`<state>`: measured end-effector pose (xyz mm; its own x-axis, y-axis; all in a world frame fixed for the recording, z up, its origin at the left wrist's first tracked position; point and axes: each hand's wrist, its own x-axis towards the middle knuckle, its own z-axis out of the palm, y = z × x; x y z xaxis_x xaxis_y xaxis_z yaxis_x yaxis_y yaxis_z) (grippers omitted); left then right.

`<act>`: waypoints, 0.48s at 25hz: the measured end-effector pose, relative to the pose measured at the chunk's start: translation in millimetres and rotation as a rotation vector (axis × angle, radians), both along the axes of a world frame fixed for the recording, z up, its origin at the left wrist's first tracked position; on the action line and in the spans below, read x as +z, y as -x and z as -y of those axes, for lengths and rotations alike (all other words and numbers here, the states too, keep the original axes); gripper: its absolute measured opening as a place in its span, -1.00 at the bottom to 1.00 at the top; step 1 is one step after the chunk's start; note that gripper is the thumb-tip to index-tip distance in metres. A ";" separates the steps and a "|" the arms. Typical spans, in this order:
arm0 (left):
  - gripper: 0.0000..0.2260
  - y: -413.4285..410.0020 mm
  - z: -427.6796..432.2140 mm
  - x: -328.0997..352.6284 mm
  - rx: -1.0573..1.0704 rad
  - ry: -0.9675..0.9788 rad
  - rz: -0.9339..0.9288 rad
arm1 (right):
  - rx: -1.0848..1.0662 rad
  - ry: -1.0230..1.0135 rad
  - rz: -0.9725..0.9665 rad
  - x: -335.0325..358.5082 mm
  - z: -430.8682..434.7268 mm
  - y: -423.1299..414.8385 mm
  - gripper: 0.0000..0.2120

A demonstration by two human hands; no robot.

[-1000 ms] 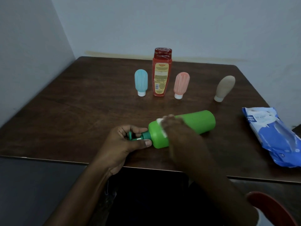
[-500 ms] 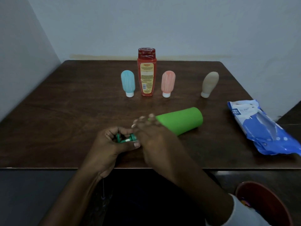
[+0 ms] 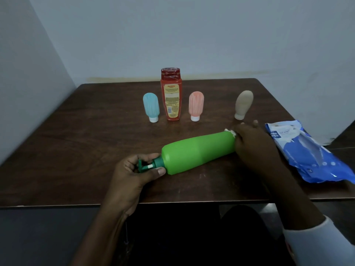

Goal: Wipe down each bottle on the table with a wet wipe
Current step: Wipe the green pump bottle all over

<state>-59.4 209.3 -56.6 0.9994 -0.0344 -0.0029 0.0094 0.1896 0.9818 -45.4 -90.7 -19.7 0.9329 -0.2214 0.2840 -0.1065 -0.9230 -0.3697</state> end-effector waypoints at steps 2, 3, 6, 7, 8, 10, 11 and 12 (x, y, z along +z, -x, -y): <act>-0.65 0.7 0.3 12.4 0.014 0.026 0.081 | -0.068 -0.119 0.019 -0.4 -8.5 1.6 -0.70; -0.61 -1.6 1.2 22.0 0.017 0.053 0.128 | -0.075 -0.143 0.087 -0.9 -14.7 3.5 -0.73; -0.50 -15.6 10.1 59.5 -0.035 0.054 0.261 | 0.121 -0.175 0.266 15.1 -44.9 16.8 -0.79; -0.48 -20.6 16.0 74.5 -0.067 0.023 0.306 | 0.212 -0.236 0.281 24.2 -53.9 18.6 -0.76; -0.47 -25.8 22.1 89.2 -0.099 -0.009 0.344 | 0.282 -0.308 0.329 34.9 -62.1 18.6 -0.72; -0.47 -35.4 35.9 116.9 -0.168 -0.062 0.406 | 0.347 -0.404 0.476 57.7 -72.9 13.7 -0.68; -0.47 -39.6 42.7 128.8 -0.201 -0.092 0.431 | 0.374 -0.438 0.533 67.3 -74.5 9.6 -0.68; -0.48 -43.8 49.5 138.8 -0.233 -0.121 0.451 | 0.403 -0.456 0.566 76.4 -73.8 5.8 -0.68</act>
